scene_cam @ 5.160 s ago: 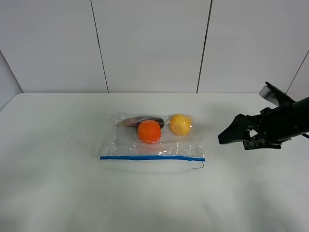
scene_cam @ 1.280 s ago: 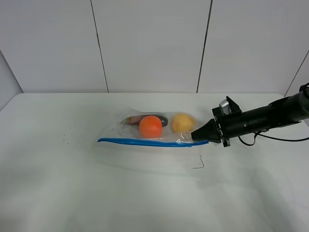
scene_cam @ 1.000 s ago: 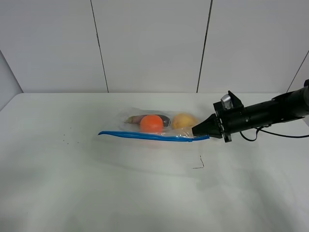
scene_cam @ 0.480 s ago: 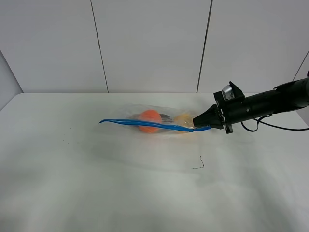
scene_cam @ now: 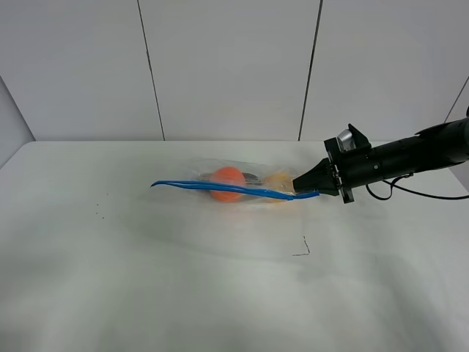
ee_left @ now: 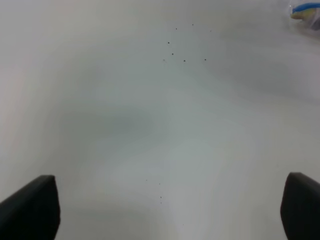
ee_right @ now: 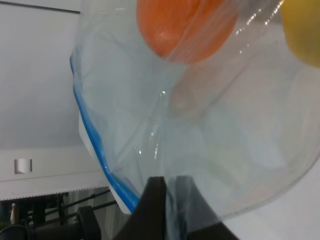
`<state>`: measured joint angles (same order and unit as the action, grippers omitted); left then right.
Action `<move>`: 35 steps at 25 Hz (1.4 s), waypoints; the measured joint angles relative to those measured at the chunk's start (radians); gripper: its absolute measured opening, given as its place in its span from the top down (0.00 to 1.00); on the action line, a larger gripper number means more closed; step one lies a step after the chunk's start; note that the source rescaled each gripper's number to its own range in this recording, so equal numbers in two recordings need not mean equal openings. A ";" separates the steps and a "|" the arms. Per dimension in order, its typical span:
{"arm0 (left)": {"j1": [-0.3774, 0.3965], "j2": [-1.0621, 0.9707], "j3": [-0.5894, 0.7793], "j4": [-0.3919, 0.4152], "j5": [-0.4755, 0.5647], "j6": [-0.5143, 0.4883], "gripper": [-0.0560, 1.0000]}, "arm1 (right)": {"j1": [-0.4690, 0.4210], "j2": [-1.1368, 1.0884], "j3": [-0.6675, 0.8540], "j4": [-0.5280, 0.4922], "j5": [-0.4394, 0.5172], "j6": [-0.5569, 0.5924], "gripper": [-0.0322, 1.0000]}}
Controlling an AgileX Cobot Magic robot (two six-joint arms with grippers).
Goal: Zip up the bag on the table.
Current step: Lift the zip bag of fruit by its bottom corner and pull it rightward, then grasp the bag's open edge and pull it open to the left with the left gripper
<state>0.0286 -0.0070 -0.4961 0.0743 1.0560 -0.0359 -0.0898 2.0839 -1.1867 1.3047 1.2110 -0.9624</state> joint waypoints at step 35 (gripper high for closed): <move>-0.119 0.910 -0.551 -0.154 -0.293 0.534 0.06 | 0.000 0.000 0.000 0.002 0.000 0.001 0.97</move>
<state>-0.0903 0.9029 -1.0471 -0.0798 0.7627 0.4985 -0.0898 2.0839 -1.1867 1.3066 1.2110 -0.9612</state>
